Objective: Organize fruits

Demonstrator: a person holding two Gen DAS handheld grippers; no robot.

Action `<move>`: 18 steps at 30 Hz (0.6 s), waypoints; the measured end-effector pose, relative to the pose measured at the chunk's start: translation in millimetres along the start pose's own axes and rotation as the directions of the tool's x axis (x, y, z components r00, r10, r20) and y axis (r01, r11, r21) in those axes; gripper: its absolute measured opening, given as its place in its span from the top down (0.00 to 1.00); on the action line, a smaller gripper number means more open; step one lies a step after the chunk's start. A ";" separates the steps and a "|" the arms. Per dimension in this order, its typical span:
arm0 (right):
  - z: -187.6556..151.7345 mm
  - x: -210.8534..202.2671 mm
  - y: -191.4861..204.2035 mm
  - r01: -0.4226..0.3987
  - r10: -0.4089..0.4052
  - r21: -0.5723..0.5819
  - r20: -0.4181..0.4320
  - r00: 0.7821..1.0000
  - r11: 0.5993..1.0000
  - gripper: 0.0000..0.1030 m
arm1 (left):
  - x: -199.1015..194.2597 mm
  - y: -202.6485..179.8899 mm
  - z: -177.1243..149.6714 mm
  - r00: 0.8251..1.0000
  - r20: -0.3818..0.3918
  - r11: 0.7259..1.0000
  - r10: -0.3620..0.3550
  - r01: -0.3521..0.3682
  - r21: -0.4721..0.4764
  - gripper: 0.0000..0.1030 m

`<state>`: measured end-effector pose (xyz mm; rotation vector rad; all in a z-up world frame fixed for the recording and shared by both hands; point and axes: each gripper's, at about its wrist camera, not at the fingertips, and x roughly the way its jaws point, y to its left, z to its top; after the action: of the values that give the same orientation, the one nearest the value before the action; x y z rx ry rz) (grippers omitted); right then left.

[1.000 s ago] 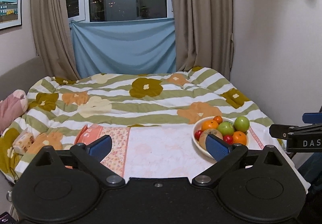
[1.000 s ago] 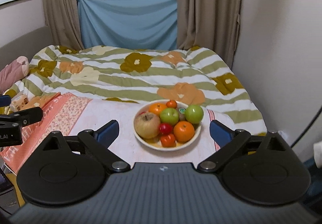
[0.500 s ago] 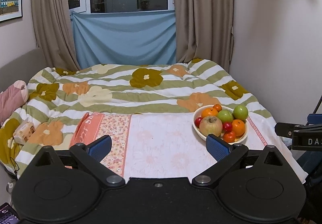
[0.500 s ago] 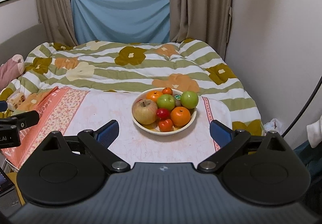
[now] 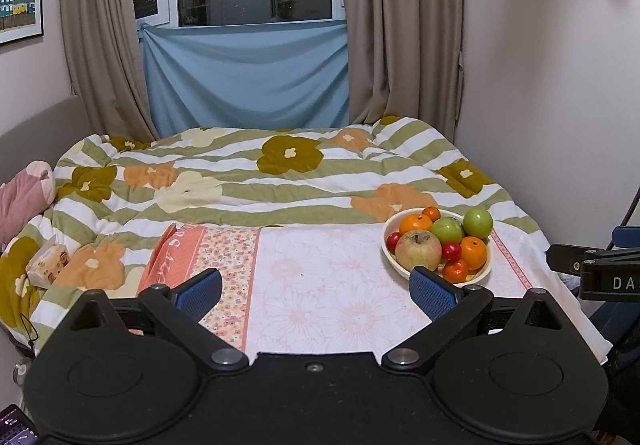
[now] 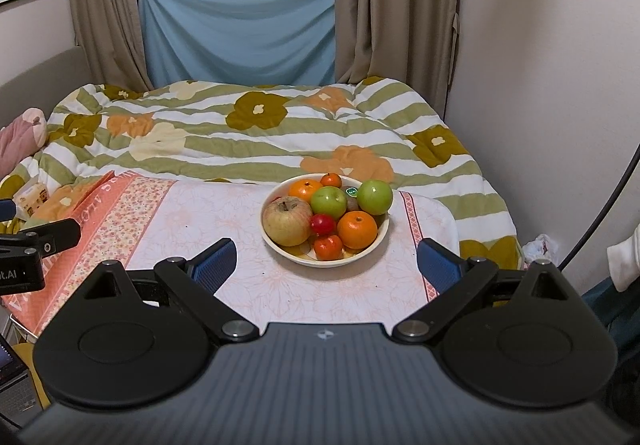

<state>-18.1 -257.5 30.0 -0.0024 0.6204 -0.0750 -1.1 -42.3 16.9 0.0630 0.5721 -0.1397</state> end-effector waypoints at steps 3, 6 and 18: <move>-0.3 -0.3 0.0 -0.001 0.001 0.002 -0.003 1.000 1.000 0.00 | 0.2 1.3 0.2 1.000 -0.003 1.000 0.001 -0.001 -0.003 0.01; -2.2 -1.4 -2.9 -0.003 0.003 0.005 -0.006 1.000 1.000 0.00 | -0.4 2.3 -0.3 1.000 -0.002 1.000 0.002 -0.002 -0.004 0.01; -3.9 1.4 -3.4 -0.004 0.004 0.008 -0.014 1.000 1.000 0.00 | -1.6 2.3 -0.6 1.000 -0.001 1.000 0.011 -0.011 -0.007 0.01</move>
<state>-19.5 -260.9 26.1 0.0071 0.6339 -0.0738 -2.4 -39.8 17.3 0.0598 0.5734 -0.1267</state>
